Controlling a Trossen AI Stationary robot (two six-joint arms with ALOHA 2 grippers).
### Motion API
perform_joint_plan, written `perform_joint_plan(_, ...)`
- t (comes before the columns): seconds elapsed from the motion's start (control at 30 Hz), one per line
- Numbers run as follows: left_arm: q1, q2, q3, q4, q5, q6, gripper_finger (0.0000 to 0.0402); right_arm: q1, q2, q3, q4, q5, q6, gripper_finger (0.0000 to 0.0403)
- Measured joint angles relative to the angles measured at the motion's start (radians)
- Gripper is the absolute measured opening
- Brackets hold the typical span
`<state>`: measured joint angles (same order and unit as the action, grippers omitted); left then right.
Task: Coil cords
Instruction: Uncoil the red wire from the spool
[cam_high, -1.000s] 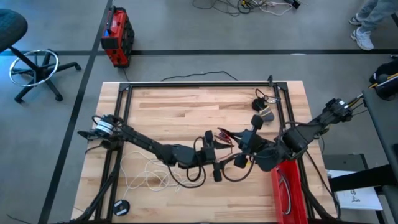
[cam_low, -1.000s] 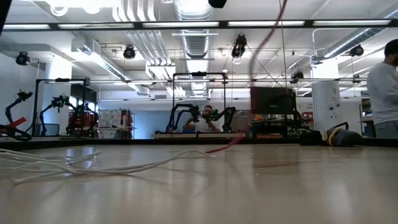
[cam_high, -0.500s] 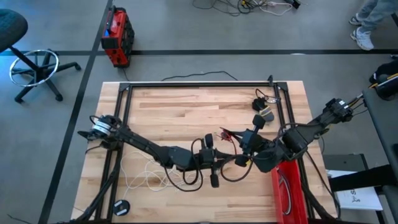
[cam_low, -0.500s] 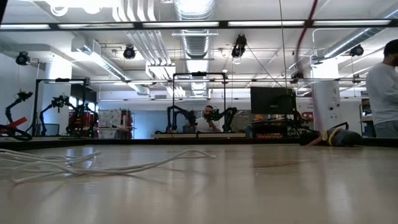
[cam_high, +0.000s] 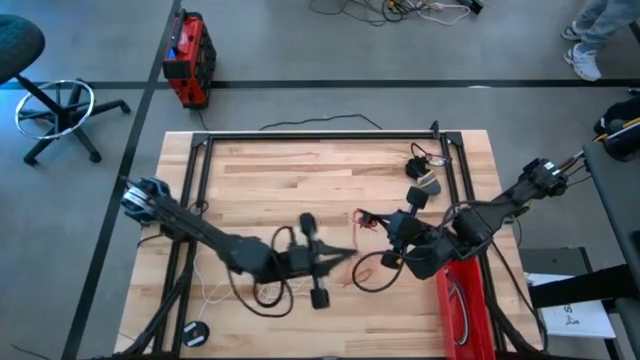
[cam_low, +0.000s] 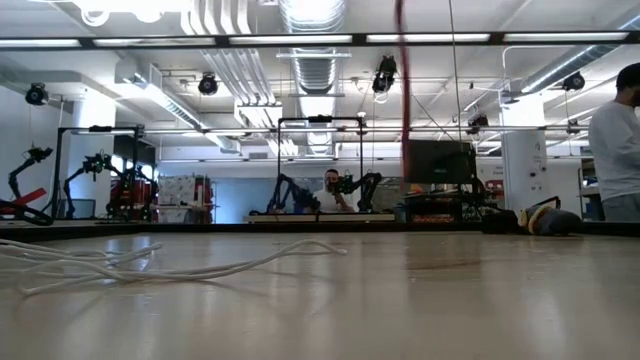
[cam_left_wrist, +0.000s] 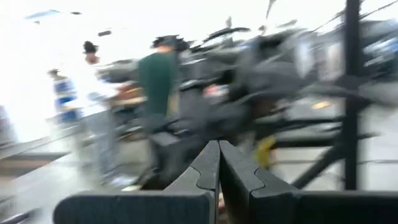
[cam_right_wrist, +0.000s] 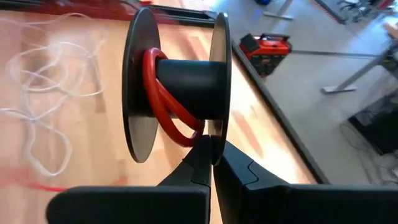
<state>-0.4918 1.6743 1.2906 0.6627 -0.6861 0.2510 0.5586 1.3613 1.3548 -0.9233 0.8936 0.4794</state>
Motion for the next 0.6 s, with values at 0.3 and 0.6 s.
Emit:
perform_joint_plan(0.3,-0.031,-0.223,-0.28,-0.059,-0.121,-0.1,0.0,0.047,-0.005,0.013,0.013,-0.021,-0.051,0.0)
perform_joint_plan(0.6,0.006,-0.166,-0.441,0.226,0.075,-0.098,0.0011,0.05,-0.006,0.015,0.202,0.006,-0.254,0.0)
